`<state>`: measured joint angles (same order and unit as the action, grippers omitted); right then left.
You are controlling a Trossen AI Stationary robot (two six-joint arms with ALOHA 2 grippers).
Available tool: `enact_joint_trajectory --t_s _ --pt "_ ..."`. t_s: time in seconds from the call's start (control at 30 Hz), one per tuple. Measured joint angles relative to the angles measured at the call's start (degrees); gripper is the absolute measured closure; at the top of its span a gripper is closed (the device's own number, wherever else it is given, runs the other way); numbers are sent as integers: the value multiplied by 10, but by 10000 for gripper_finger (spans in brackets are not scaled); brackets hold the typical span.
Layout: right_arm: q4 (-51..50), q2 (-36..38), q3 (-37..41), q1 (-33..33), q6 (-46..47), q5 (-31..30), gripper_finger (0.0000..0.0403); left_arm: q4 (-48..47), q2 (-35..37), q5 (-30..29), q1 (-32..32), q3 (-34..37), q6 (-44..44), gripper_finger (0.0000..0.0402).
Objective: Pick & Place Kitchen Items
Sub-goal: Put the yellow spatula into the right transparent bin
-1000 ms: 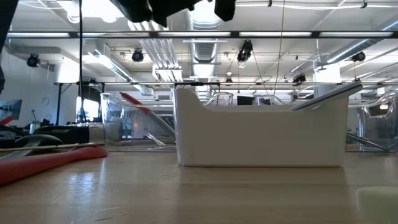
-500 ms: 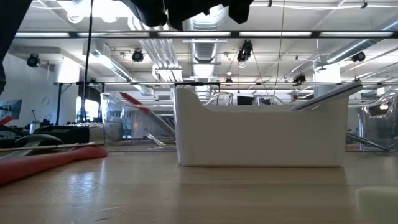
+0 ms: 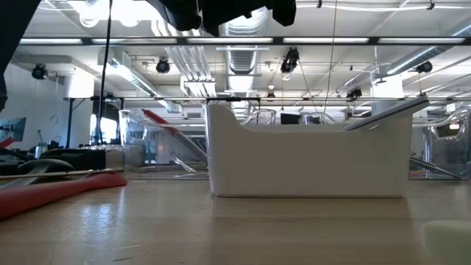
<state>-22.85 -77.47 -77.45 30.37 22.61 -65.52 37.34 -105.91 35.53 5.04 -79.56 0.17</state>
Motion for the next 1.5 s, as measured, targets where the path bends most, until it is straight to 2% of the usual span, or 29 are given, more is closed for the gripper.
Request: enact_joint_trajectory --t_s 0.27,0.37,0.57,0.63,0.77,0.93,1.1,1.23,1.37,1.5 --pt "7 7 0 0 -5 7 380 -29 8 4 3 -1 -11 385" --pt "-1 20 -6 5 -7 8 355 -73 20 4 11 -7 -4 385" --pt "-14 71 -24 36 -23 20 293 -256 48 9 32 -27 51 385" --pt "-33 83 -24 50 -23 24 282 -318 60 -5 41 -50 85 385" --pt "-68 123 -27 66 -4 23 274 -501 57 -52 63 -120 168 385" --pt "-117 160 -24 66 -3 17 285 -648 25 -166 84 -224 267 385" --pt "-153 195 -24 66 -3 -57 299 -787 -41 -223 99 -335 334 385" --pt "-173 211 -22 63 -3 -71 308 -890 -117 -285 98 -423 396 385" --pt "-177 212 -18 61 -6 -71 315 -923 -195 -352 93 -502 415 385" --pt "-203 210 -18 61 -5 -71 320 -914 -257 -361 86 -554 415 385"
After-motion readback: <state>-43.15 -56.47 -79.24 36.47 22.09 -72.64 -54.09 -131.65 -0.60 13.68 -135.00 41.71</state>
